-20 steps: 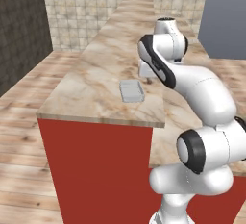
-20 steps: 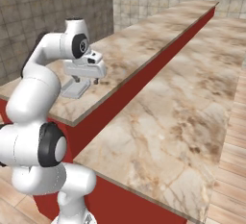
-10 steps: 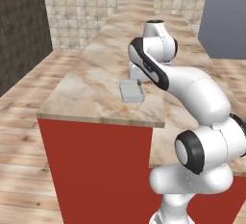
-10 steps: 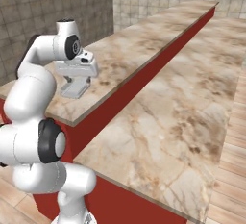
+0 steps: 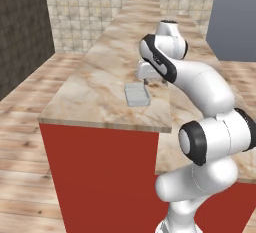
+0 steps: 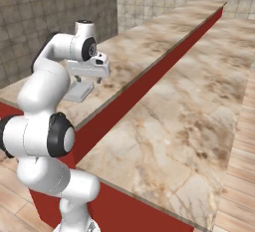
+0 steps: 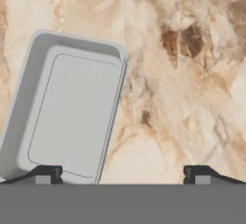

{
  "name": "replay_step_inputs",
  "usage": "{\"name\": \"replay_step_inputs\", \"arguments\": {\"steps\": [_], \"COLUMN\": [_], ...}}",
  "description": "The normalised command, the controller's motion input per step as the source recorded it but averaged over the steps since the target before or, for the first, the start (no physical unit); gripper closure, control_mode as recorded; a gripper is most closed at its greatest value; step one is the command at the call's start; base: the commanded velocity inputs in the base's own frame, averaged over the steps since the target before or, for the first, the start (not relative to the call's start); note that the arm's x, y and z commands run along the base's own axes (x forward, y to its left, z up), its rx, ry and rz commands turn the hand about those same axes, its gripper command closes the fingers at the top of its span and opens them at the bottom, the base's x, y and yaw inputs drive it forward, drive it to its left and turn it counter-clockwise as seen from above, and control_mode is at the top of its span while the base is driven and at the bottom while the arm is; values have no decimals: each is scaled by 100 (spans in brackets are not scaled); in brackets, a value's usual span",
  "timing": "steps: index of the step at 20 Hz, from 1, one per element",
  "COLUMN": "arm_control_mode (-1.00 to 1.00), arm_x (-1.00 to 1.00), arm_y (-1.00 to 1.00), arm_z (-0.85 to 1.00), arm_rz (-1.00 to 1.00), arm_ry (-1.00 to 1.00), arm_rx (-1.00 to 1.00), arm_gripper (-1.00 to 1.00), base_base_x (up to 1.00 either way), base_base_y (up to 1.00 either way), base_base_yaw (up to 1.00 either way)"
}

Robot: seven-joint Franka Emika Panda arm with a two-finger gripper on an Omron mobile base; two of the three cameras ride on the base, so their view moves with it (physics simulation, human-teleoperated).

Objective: Pick the bowl and tupperware and place them in the sink. Then turn on the water.

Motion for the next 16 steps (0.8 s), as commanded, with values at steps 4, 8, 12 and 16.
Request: {"name": "replay_step_inputs", "arguments": {"steps": [4,8,12,16], "arm_control_mode": [-100,-100,-100,-100], "arm_x": [0,0,-5,-8], "arm_y": [-3,-1,0,3], "arm_z": [-10,0,1,0], "arm_rz": [0,0,0,0], "arm_ry": [-5,-2,0,0], "arm_rx": [21,10,0,-11], "arm_gripper": [-100,-100,-100,-100], "base_base_x": [0,0,0,0], "base_base_y": [0,0,0,0], "base_base_yaw": [0,0,0,0]}}
